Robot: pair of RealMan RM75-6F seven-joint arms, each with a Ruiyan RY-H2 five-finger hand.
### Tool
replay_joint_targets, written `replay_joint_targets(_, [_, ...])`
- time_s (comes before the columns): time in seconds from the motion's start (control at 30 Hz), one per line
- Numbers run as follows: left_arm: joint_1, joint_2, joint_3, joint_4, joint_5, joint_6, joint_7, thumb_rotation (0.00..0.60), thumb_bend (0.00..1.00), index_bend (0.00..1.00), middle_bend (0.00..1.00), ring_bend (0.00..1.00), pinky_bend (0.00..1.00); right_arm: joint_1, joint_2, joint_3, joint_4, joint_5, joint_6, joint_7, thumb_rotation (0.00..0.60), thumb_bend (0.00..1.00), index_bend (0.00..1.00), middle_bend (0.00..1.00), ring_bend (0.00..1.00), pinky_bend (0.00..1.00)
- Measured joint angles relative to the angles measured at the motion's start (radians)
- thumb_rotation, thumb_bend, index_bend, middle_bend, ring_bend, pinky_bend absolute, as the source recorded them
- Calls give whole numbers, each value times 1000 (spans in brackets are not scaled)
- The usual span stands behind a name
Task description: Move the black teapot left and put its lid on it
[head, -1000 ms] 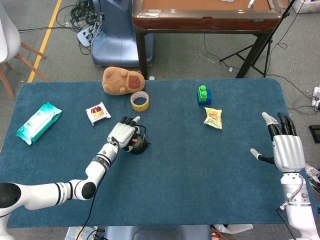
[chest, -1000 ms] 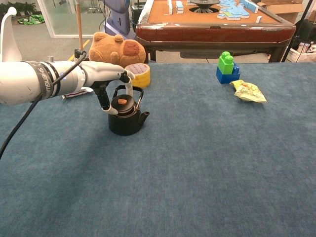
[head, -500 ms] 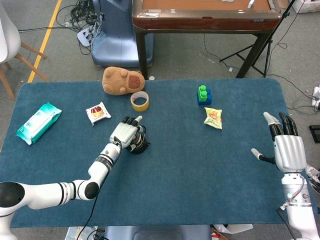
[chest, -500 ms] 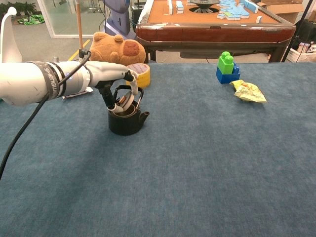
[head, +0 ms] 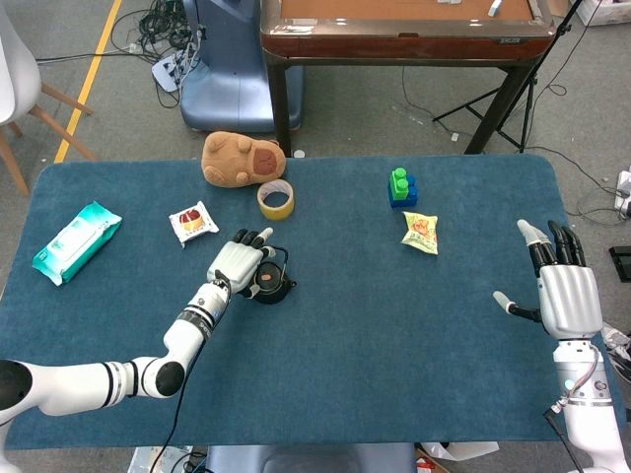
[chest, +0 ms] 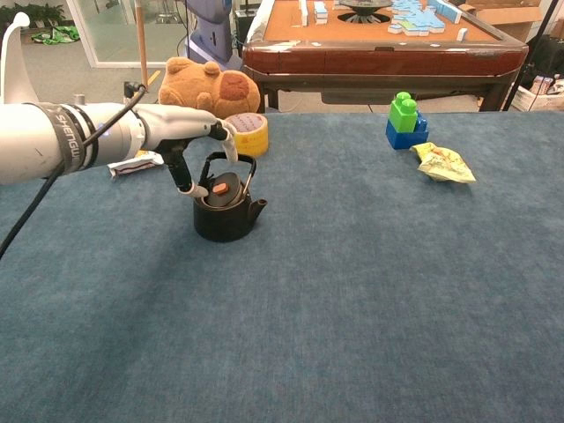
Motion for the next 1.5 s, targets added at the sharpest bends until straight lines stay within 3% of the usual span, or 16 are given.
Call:
replay_joint_targets(0.1, [6, 17, 6, -20, 1, -1, -3, 513, 280, 268, 0, 0, 0, 0, -1, 0, -2, -2, 2, -2, 600, 0, 93, 180, 0, 11])
replay_joint_targets(0.2, [6, 22, 11, -31, -2, -5, -1, 385, 280, 276, 0, 0, 0, -1, -1, 0, -5, -3, 3, -4, 600, 0, 93, 180, 0, 11])
replay_joint_targets(0.33, [0, 15, 14, -33, -5, -8, 4, 344, 280, 280, 0, 0, 0, -4, 1, -1, -7, -4, 7, -5, 600, 0, 93, 180, 0, 11])
replay_joint_targets(0.97, [-16, -12, 38, -35, -12, -9, 28, 339, 281, 281, 0, 0, 0, -12, 5, -1, -6, -7, 14, 2, 600, 0, 93, 180, 0, 11])
replay_joint_targets(1.23, [8, 21, 4, -66, 12, 14, -41, 345, 281, 279, 0, 0, 0, -12, 9, 3, -5, -4, 14, 2, 600, 0, 92, 180, 0, 11])
replay_joint_targets(1.4, [49, 79, -5, -110, 57, 41, -91, 372, 280, 269, 0, 0, 0, -11, 14, 13, -4, 5, 15, 7, 600, 0, 93, 180, 0, 11])
replay_joint_targets(1.5, [83, 116, -5, -140, 92, 75, -120, 476, 281, 264, 0, 0, 0, -10, 20, 18, -2, 16, 13, 9, 600, 0, 93, 180, 0, 11])
